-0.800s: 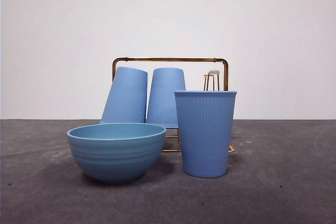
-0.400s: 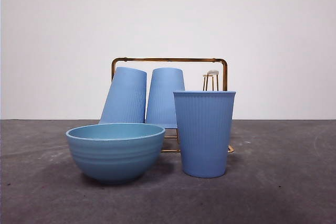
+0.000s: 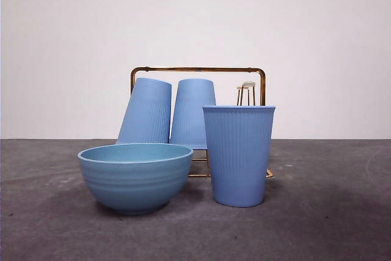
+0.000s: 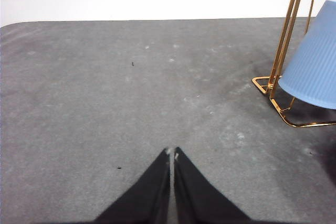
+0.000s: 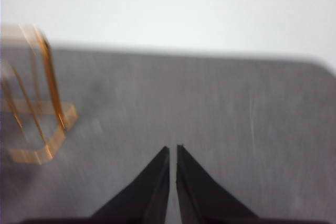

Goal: Right arm lift cup from the cupboard, then place it on the right of the bowl

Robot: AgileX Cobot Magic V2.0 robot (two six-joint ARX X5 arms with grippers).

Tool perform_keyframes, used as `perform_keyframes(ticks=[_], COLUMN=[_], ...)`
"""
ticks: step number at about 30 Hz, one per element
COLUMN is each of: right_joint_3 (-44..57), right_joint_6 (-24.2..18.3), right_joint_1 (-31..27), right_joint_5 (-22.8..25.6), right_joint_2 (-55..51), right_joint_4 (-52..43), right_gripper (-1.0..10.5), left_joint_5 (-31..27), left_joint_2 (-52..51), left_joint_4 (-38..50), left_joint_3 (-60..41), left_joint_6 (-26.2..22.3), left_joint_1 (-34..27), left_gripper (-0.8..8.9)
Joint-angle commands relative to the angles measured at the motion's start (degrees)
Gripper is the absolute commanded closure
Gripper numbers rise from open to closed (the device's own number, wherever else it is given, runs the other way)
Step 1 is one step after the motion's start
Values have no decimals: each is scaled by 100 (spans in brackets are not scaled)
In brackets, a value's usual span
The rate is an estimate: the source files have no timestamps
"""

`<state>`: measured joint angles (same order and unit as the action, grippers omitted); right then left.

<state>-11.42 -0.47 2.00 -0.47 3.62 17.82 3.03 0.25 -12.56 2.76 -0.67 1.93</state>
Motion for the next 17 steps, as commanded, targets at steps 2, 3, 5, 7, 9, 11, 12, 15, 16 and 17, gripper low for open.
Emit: perform_keyframes(ticks=[2, 3, 5, 7, 9, 11, 12, 15, 16, 17], right_joint_3=[686, 815, 973, 1060, 1078, 1078, 1078, 1078, 1078, 1078], right_joint_6=[-11, -11, 0, 4, 4, 0, 0, 2, 2, 2], right_joint_1=[-81, -79, -79, -81, -85, -85, -85, -83, -85, -85], right_joint_5=[-164, -160, -111, -9, 81, 79, 70, 39, 26, 26], right_joint_2=[-109, -164, -289, -341, -341, -341, -341, -341, -341, -341], right_joint_4=[-660, -776, -885, -879, -748, -750, -748, -748, -750, -754], right_gripper=[927, 927, 927, 927, 927, 927, 927, 927, 927, 927], left_joint_5=[42, 42, 42, 42, 42, 42, 42, 42, 42, 42], left_joint_2=[-7, -7, -7, -7, -7, -7, -7, -7, -7, -7], left_joint_4=[-50, -50, -50, -48, -52, -50, -50, -50, -50, -50], left_joint_3=[-107, -107, -107, -107, -107, -107, -107, -107, -107, -107], left_joint_6=[-31, -31, -31, -31, -31, -31, -31, -31, -31, -31], left_joint_1=[-7, -7, -7, -7, -7, -7, -7, -7, -7, -7], left_gripper=[801, 801, 801, 801, 801, 801, 801, 801, 801, 801])
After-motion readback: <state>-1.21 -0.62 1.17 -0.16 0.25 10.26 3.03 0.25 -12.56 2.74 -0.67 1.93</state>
